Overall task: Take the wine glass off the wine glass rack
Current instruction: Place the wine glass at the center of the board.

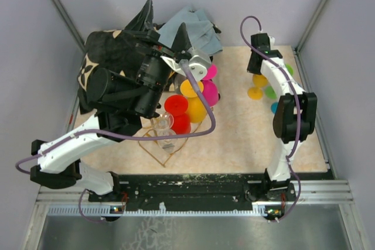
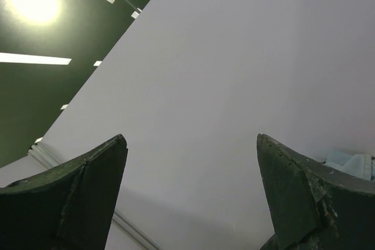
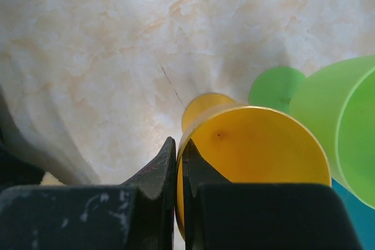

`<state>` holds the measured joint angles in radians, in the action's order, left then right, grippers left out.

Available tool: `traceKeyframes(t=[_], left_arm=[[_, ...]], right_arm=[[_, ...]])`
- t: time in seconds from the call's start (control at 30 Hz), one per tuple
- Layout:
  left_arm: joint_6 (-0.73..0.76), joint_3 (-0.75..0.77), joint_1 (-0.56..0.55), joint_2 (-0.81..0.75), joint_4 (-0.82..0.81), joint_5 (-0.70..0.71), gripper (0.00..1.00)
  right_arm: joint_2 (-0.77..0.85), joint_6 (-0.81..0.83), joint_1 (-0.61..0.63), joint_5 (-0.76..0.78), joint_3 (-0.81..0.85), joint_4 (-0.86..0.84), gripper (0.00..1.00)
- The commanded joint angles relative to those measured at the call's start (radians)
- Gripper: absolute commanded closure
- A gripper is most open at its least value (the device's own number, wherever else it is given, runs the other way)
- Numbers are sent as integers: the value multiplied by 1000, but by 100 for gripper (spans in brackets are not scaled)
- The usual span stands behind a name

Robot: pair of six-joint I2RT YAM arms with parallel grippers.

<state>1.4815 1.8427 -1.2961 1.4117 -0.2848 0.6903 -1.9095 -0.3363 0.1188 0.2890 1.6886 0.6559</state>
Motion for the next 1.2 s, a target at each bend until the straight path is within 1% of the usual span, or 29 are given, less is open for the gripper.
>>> traceKeyframes(t=[0.0, 0.1, 0.17, 0.27, 0.37, 0.43, 0.7, 0.73, 0.8, 0.87, 0.97, 1.03, 1.17], left_arm=[[0, 20, -1, -6, -4, 24, 4], [0, 16, -1, -9, -5, 26, 4], [-2, 13, -1, -10, -8, 26, 4], [-6, 12, -1, -10, -10, 28, 3], [-15, 14, -1, -8, -7, 29, 3], [-19, 12, -1, -8, -7, 26, 3], [-12, 23, -1, 4, -34, -5, 2], [-15, 57, 1, 16, -28, -4, 2], [-63, 176, 28, 65, 48, -1, 2], [-145, 310, 99, 121, 157, -24, 2], [-318, 488, 256, 199, 337, -78, 2], [-400, 518, 340, 219, 404, -126, 1], [-597, 488, 504, 224, 510, -218, 2]], right_arm=[[9, 2, -17, 11, -4, -45, 100], [14, 7, -18, 7, 7, -43, 99], [17, 13, -18, -4, 29, -32, 84], [27, 21, -18, -19, 69, -7, 59], [55, 35, -18, -26, 95, 10, 43], [73, 45, -18, -37, 108, 19, 36], [171, 51, -18, -81, 150, 67, 24], [190, 51, -18, -85, 157, 75, 23], [231, 51, -18, -87, 173, 92, 19], [291, 51, -18, -89, 179, 105, 14], [373, 44, -17, -97, 177, 129, 11], [427, 41, -18, -102, 169, 142, 10], [537, 29, -17, -109, 146, 173, 10]])
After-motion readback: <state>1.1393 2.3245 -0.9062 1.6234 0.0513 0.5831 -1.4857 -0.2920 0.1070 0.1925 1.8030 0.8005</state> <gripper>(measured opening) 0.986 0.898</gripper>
